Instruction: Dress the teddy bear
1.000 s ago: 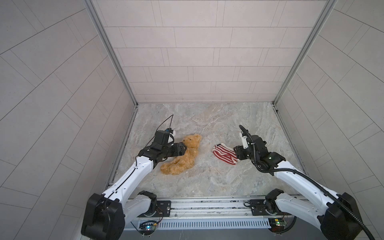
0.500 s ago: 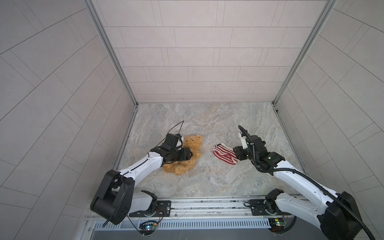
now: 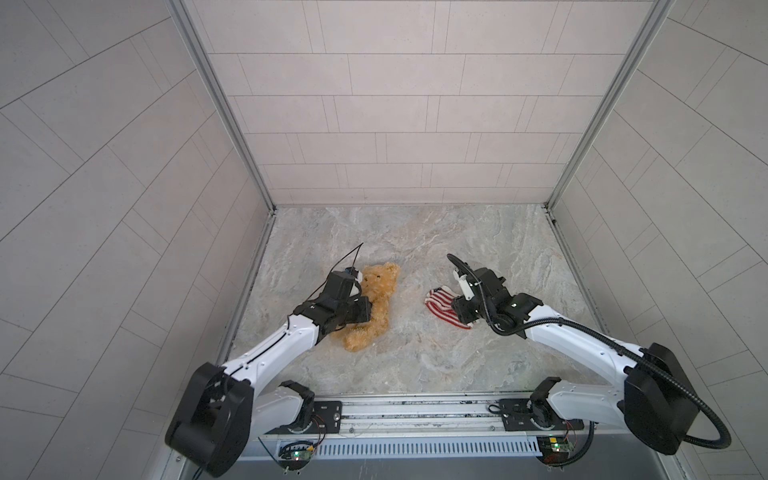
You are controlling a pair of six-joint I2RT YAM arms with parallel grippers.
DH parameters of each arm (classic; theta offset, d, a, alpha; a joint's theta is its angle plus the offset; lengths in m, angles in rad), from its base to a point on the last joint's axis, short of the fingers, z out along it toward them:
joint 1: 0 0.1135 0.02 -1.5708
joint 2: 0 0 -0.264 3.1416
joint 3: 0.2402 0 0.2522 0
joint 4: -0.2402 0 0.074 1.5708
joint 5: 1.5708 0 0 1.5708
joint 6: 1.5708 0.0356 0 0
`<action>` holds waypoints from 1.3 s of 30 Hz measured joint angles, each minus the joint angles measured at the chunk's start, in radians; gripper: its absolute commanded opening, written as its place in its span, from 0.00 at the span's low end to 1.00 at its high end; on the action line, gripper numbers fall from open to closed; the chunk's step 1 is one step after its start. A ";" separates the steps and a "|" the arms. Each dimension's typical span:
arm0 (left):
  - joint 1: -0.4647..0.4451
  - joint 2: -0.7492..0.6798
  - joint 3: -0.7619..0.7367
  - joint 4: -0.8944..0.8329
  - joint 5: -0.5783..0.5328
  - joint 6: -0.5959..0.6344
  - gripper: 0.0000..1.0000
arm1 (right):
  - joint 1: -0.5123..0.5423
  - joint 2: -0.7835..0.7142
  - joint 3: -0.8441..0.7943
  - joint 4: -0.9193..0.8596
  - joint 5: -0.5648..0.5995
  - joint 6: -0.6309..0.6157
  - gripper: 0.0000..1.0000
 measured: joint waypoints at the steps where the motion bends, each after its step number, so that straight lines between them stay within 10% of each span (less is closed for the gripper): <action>1: 0.000 -0.039 -0.006 -0.003 -0.003 0.001 0.07 | 0.000 0.024 0.011 0.002 -0.004 -0.010 0.52; 11: 0.000 -0.256 -0.016 -0.025 -0.022 0.000 0.08 | 0.000 0.246 0.171 -0.107 -0.047 -0.110 0.45; 39: 0.000 -0.297 -0.038 -0.031 -0.022 0.004 0.09 | -0.029 0.433 0.306 -0.252 -0.050 -0.143 0.42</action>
